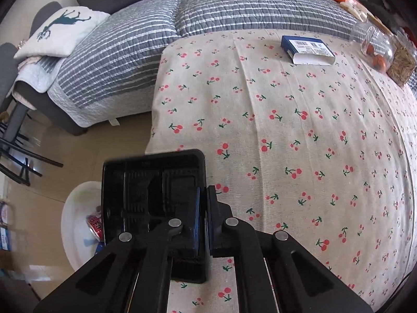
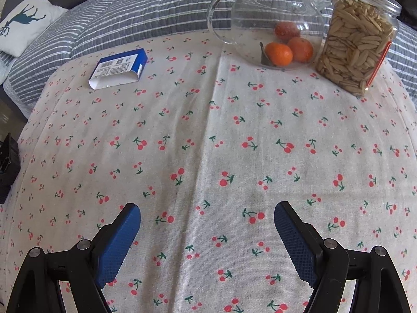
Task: Collect trash
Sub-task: 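Drop the black tray into the bucket with the left tool while the right tool grasps the small blue box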
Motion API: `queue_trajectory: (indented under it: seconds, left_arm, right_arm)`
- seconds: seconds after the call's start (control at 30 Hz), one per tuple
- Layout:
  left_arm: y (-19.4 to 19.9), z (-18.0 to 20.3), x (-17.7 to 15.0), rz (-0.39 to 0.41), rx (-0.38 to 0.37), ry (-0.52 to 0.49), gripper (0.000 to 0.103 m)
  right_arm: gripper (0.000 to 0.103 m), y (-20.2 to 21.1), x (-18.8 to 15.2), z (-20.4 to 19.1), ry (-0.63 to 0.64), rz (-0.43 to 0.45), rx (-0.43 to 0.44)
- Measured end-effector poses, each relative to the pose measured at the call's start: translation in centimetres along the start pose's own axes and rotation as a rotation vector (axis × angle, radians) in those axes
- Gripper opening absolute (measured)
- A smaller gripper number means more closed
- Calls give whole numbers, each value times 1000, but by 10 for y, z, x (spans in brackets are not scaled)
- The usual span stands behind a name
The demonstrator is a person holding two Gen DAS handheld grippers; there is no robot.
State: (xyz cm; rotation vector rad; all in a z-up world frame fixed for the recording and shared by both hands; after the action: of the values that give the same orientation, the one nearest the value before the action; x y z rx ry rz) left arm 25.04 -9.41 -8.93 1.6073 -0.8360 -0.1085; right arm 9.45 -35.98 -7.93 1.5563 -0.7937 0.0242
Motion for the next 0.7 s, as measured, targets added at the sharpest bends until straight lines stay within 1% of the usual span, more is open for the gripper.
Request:
queue_trajectory:
  seconds: [0.07, 0.17, 0.3, 0.37, 0.43, 0.57, 0.63, 0.7]
  left_arm:
    - [9, -7, -3, 24, -4, 10, 5]
    - [23, -22, -9, 61, 10, 26, 5]
    - [39, -54, -23, 102, 61, 52, 5]
    - [44, -73, -32, 112, 94, 78, 5]
    - [45, -91, -40, 113, 132, 100, 5]
    - [38, -120, -53, 97, 185, 139, 5]
    - [32, -129, -57, 84, 194, 144, 5]
    - [25, -136, -61, 69, 201, 146, 5]
  right_arm:
    - [87, -1, 2, -3, -16, -16, 7]
    - [87, -6, 14, -13, -30, -31, 21]
    - [87, -21, 42, -42, 25, -4, 10]
    - [87, -33, 57, -61, 65, 15, 26]
    - [87, -49, 71, -80, 108, 19, 59]
    - [87, -79, 96, -111, 162, 18, 31]
    - [88, -90, 111, -118, 126, 22, 31]
    - [98, -99, 125, -123, 59, 16, 76]
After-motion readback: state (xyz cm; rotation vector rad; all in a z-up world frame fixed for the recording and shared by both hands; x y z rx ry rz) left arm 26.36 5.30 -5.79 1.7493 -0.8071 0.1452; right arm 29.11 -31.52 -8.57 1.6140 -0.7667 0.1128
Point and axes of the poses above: each gripper's, at about its wrist camera, not at the fingertips, and y roughly against the way its jaws point, z to its right, x to its top, the point moved 2 cm from there along -y, roughly the way its jaws point, and after that the axes turned 7 degrees about -y, right-handed, at the moved point
